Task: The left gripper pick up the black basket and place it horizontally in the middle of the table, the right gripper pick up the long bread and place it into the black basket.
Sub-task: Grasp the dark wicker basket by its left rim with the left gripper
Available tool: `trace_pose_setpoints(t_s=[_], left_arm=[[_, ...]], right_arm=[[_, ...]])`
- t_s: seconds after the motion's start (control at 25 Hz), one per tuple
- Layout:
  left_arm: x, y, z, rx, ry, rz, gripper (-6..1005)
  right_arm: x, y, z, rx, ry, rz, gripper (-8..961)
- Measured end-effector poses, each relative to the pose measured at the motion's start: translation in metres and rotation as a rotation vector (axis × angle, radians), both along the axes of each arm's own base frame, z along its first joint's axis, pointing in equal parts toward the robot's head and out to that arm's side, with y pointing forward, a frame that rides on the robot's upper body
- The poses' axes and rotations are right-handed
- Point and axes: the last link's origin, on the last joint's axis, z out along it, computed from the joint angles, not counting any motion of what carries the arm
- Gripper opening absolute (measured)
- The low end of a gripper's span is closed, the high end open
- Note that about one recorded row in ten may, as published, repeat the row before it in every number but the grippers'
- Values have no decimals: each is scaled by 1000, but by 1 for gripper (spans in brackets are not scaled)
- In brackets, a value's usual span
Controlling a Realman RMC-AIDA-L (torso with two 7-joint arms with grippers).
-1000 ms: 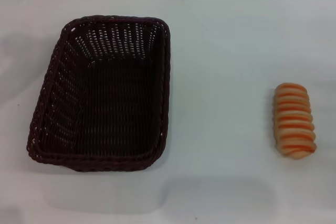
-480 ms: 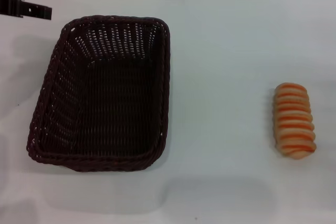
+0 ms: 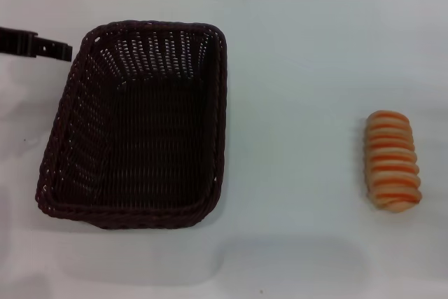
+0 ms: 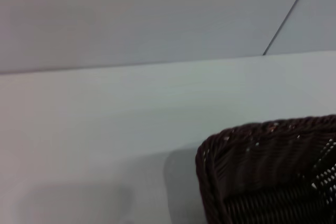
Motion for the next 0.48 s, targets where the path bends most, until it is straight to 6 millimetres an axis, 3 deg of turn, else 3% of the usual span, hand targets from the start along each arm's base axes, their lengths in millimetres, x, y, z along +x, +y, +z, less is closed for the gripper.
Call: trace_pose_setpoints(t_s=[0.48], left_arm=[[-22,-3,-30,-95,-46,74,831]], right_arm=[[-1,2,0,1,0,5,560]])
